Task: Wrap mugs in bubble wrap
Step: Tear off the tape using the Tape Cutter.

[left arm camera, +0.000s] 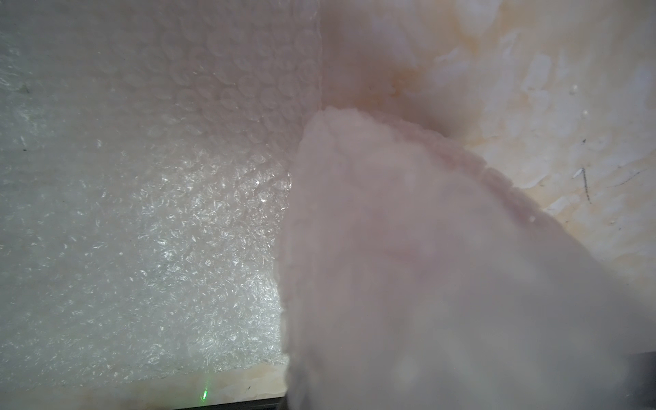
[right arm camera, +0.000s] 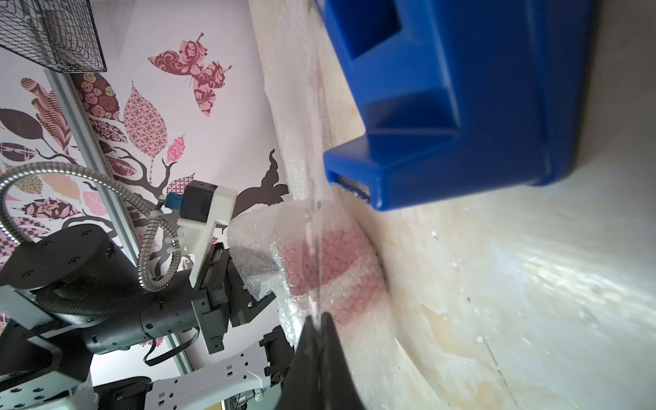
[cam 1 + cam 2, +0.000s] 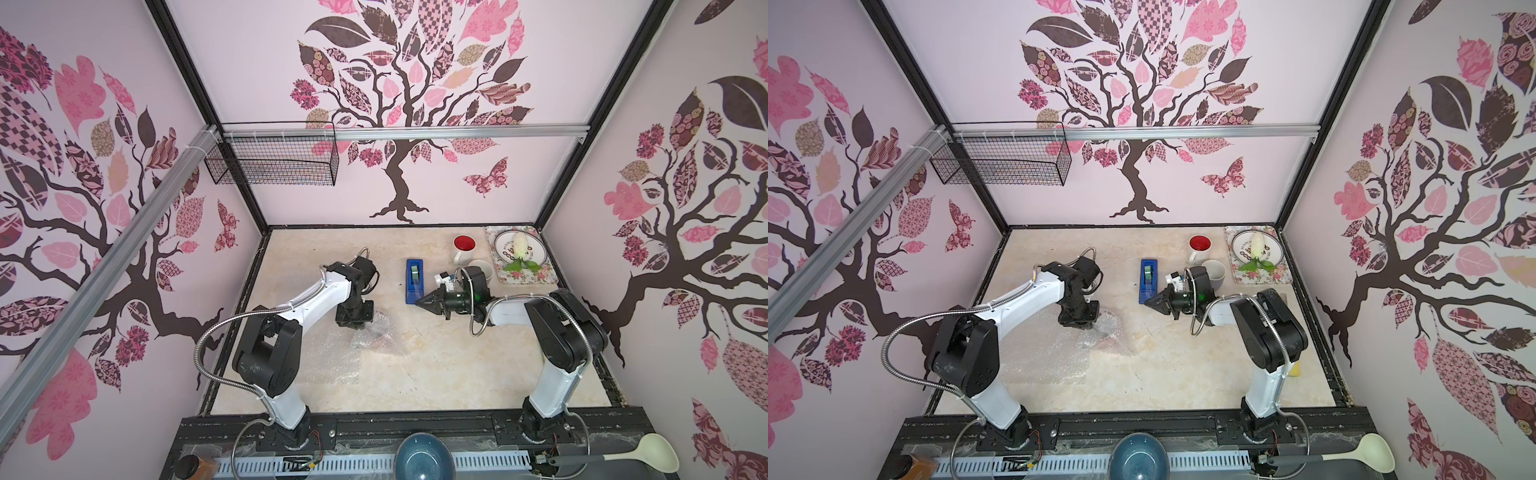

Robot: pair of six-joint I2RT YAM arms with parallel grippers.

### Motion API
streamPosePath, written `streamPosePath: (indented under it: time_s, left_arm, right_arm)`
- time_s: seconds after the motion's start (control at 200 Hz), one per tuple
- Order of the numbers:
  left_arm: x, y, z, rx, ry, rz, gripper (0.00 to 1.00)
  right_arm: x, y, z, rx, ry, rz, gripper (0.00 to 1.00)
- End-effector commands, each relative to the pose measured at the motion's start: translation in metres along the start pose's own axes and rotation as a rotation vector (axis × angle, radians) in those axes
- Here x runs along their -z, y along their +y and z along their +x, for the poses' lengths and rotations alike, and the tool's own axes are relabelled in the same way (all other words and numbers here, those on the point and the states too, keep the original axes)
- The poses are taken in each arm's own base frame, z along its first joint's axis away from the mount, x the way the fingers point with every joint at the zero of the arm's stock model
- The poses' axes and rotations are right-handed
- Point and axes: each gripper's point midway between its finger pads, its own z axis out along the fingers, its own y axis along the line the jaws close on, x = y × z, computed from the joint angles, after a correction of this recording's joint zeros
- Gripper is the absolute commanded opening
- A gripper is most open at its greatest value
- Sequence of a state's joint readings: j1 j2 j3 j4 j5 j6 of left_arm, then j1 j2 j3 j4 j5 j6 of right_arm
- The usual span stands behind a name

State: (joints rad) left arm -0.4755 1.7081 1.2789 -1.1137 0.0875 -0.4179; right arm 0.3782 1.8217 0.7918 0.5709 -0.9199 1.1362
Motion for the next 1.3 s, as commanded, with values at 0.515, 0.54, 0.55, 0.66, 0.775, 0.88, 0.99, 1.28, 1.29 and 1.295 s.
streamPosePath:
  time_s: [0.515, 0.54, 0.55, 0.66, 0.775, 0.88, 0.99, 1.28, 1.29, 1.295]
  left_arm:
    - [-0.008, -0.005, -0.004, -0.007, 0.0, 0.006, 0.0]
    - [-0.008, -0.004, -0.005, -0.006, 0.001, 0.004, 0.0]
    - [-0.008, -0.005, -0.005, -0.007, 0.0, 0.004, 0.0]
    - [-0.008, -0.005, -0.007, -0.004, -0.002, 0.003, 0.0]
    - [-0.008, -0.006, -0.007, -0.002, 0.002, 0.003, 0.0]
    - [-0.008, -0.005, -0.007, 0.002, 0.003, 0.002, 0.0]
    - [-0.009, -0.006, -0.006, 0.002, 0.008, 0.003, 0.0]
    - [-0.013, -0.007, -0.005, 0.001, 0.018, 0.0, 0.0]
    - [-0.012, -0.007, -0.005, 0.001, 0.017, 0.0, 0.0]
    - [-0.012, -0.007, -0.005, 0.002, 0.016, 0.001, 0.0]
  right_arm:
    - [-0.035, -0.064, -0.007, -0.059, 0.042, 0.076, 0.0]
    - [-0.036, -0.068, -0.008, -0.06, 0.038, 0.085, 0.0]
    - [-0.037, -0.069, -0.009, -0.059, 0.036, 0.088, 0.0]
    - [-0.039, -0.081, -0.016, -0.051, 0.014, 0.145, 0.0]
    - [-0.037, -0.098, -0.02, -0.042, -0.017, 0.236, 0.0]
    - [-0.028, -0.116, -0.02, -0.047, -0.064, 0.326, 0.0]
    - [-0.018, -0.132, -0.019, -0.051, -0.108, 0.402, 0.0]
    - [-0.016, -0.124, -0.018, -0.057, -0.123, 0.371, 0.0]
    - [-0.016, -0.122, -0.017, -0.057, -0.12, 0.363, 0.0]
    - [-0.016, -0.121, -0.017, -0.056, -0.119, 0.359, 0.0]
